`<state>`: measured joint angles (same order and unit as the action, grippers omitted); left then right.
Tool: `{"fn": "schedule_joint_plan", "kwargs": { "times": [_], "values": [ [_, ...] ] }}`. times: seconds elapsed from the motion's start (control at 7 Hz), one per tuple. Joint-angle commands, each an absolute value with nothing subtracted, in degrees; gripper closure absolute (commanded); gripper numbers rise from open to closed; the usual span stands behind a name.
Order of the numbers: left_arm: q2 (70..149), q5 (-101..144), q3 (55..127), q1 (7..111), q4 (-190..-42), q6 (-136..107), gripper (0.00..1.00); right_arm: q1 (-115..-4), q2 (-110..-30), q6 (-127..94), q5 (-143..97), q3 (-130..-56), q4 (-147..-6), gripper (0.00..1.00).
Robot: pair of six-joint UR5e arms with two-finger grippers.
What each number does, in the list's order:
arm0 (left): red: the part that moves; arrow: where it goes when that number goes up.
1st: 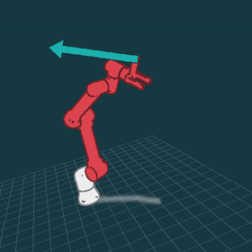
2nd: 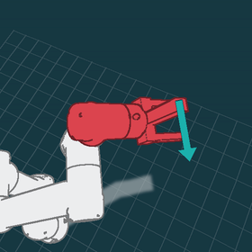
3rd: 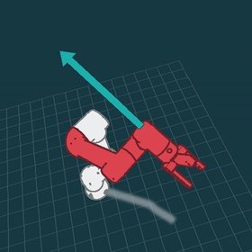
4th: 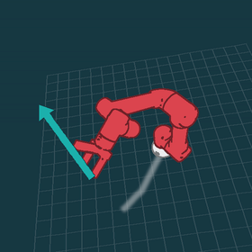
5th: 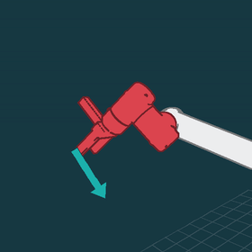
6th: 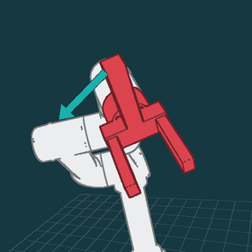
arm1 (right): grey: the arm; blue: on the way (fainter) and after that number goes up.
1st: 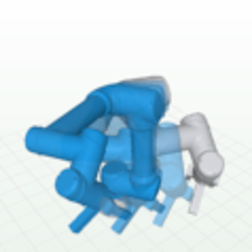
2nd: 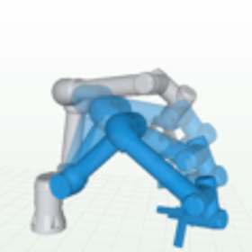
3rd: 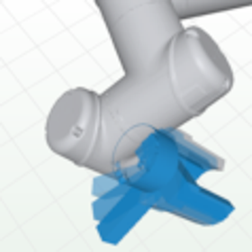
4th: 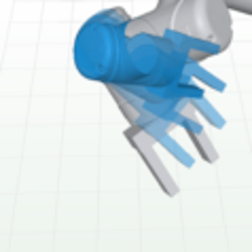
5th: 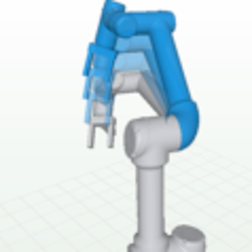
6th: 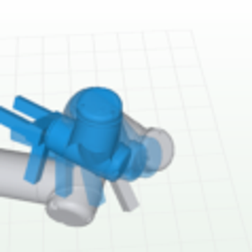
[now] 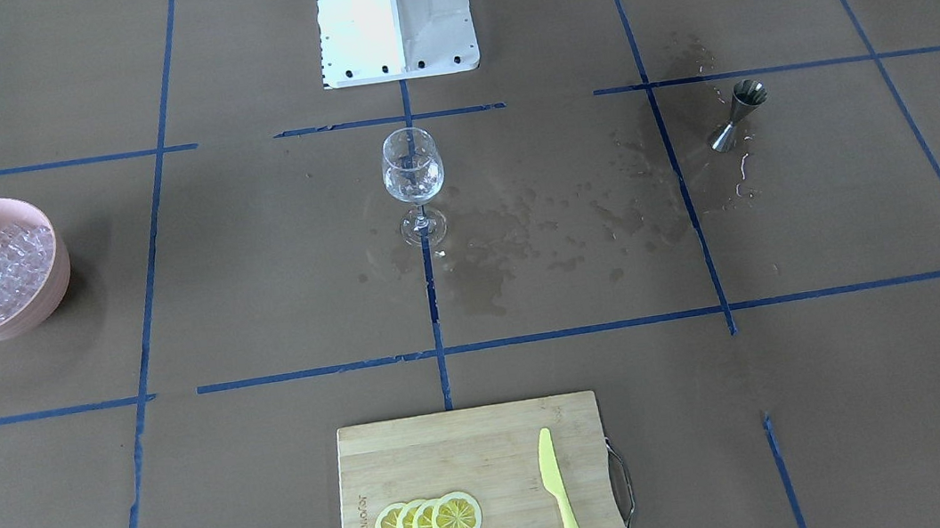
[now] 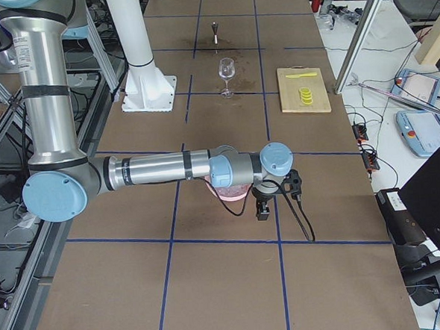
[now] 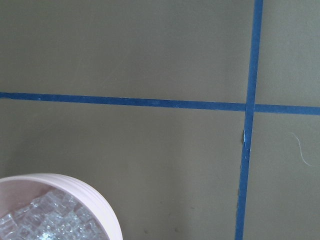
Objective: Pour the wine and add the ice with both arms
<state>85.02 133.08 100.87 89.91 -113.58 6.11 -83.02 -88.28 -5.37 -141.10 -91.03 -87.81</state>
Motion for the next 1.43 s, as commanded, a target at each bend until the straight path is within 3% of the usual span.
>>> {"fn": "schedule_joint_plan", "kwargs": {
  "times": [0.0, 0.29, 0.71, 1.29],
  "values": [
    [82.19, 138.33, 100.81, 86.43, -130.42, -6.23, 0.00, -83.06, -89.74, -5.36, -141.06, -88.52, -80.18, 0.00],
    [74.84, 126.49, 101.77, 71.29, -155.61, -33.63, 0.01, -82.97, -89.91, -5.45, -141.15, -88.51, -77.88, 0.00],
    [67.11, 102.45, 104.40, 48.66, -173.58, -48.96, 0.01, -82.97, -89.83, -5.62, -141.59, -88.77, -77.87, 0.00],
    [64.43, 66.73, 106.35, 21.60, -177.19, -49.39, 0.01, -82.71, -89.82, -5.62, -141.59, -88.77, -77.87, 0.00]
  ]
}}
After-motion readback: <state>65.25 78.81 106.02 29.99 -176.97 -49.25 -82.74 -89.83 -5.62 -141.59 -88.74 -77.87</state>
